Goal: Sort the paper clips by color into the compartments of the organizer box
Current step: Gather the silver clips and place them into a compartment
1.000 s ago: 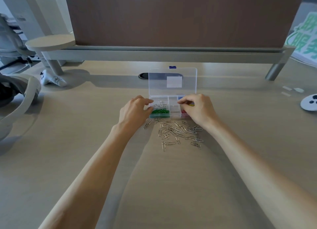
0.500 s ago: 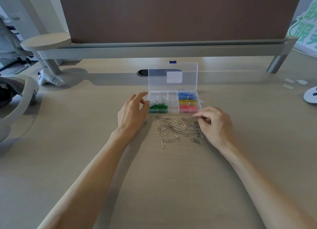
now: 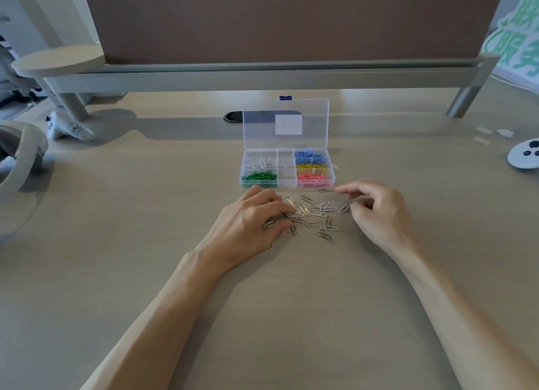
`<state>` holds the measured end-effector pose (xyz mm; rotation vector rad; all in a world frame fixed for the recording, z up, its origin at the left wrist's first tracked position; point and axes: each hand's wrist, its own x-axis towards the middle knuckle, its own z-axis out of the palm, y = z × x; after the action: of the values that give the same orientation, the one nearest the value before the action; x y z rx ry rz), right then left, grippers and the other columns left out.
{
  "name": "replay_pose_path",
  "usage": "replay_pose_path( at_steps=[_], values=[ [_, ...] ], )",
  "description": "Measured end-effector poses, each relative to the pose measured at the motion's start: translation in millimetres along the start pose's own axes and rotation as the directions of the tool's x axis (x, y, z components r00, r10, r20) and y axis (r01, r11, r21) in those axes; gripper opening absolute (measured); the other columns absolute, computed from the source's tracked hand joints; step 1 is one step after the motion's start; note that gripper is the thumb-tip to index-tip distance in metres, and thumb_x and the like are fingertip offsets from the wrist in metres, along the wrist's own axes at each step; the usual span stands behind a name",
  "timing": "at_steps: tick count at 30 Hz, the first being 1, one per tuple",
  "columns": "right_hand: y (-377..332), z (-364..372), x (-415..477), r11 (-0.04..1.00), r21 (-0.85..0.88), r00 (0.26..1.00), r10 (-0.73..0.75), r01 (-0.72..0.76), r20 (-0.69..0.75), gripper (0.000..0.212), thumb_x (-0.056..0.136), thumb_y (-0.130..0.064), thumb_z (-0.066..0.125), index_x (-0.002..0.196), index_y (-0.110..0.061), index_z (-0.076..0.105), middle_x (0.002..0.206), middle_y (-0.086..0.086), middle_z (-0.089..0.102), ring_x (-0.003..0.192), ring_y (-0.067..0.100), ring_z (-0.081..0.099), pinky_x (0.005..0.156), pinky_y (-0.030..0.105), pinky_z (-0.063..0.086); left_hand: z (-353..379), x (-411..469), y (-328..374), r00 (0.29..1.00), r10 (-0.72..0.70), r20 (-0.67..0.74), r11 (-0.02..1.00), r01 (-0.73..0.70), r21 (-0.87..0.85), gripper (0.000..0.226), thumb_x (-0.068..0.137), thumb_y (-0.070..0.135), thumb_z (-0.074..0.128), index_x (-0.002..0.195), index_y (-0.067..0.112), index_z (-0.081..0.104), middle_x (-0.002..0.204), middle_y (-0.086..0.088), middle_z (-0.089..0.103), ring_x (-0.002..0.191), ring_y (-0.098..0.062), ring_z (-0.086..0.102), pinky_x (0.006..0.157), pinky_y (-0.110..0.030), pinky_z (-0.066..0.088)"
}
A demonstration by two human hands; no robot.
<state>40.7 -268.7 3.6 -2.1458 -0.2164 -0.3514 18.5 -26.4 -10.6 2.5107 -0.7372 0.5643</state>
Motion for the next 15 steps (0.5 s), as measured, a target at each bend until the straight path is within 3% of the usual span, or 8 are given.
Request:
replay_pose_path(
  at_steps=[3, 6, 9, 12, 15],
  values=[
    [5, 4, -3, 0.991, -0.116, 0.997, -0.061, 0.066, 0.045, 0.038, 0.076, 0.007, 0.054, 0.090, -0.022, 0.075, 0.087, -0.010, 0.062, 0.081, 0.008, 0.059, 0.068, 0.009, 0.042, -3, -3, -3, 1.000, -0.024, 0.003, 1.000, 0.024, -0.007, 0.014, 0.090, 0.035, 0.062, 0.101, 0.031, 0.071, 0.097, 0.017, 0.060, 0.094, -0.008, 0.052, 0.062, -0.036, 0.053],
    [7, 6, -3, 0.980, -0.157, 0.990, -0.104, 0.119, 0.100, 0.035, 0.077, 0.001, 0.057, 0.091, -0.024, 0.075, 0.088, -0.009, 0.064, 0.085, 0.008, 0.060, 0.077, 0.022, 0.050, -5, -3, 1, 0.998, -0.055, -0.031, 0.998, 0.056, 0.008, 0.011, 0.089, 0.032, 0.063, 0.098, 0.030, 0.070, 0.092, 0.017, 0.062, 0.092, -0.007, 0.053, 0.061, -0.035, 0.052],
    [5, 3, -4, 0.975, -0.170, 0.980, -0.117, 0.144, 0.158, 0.037, 0.076, -0.003, 0.056, 0.098, -0.027, 0.074, 0.090, -0.012, 0.062, 0.080, 0.003, 0.059, 0.072, 0.016, 0.047, -5, -1, 5, 0.995, -0.071, -0.076, 0.997, 0.072, 0.016, 0.011, 0.091, 0.030, 0.062, 0.098, 0.027, 0.070, 0.089, 0.015, 0.063, 0.091, -0.008, 0.054, 0.060, -0.035, 0.052],
    [2, 0, -3, 0.978, -0.166, 0.960, -0.077, 0.124, 0.268, 0.038, 0.075, -0.023, 0.055, 0.108, -0.032, 0.071, 0.096, -0.016, 0.059, 0.079, 0.004, 0.057, 0.069, 0.015, 0.041, -4, 3, 7, 0.992, -0.073, -0.106, 0.997, 0.076, 0.029, 0.017, 0.094, 0.034, 0.057, 0.100, 0.026, 0.071, 0.090, 0.014, 0.063, 0.093, -0.010, 0.055, 0.059, -0.032, 0.050],
    [3, 4, -2, 0.965, -0.209, 0.957, -0.097, 0.157, 0.272, 0.028, 0.083, -0.024, 0.066, 0.107, -0.034, 0.071, 0.097, -0.015, 0.056, 0.080, 0.002, 0.054, 0.070, 0.013, 0.038, -3, 13, 10, 0.989, -0.115, -0.094, 0.992, 0.118, 0.034, 0.025, 0.092, 0.042, 0.055, 0.101, 0.026, 0.072, 0.093, 0.013, 0.061, 0.096, -0.010, 0.052, 0.060, -0.029, 0.048]
  ],
)
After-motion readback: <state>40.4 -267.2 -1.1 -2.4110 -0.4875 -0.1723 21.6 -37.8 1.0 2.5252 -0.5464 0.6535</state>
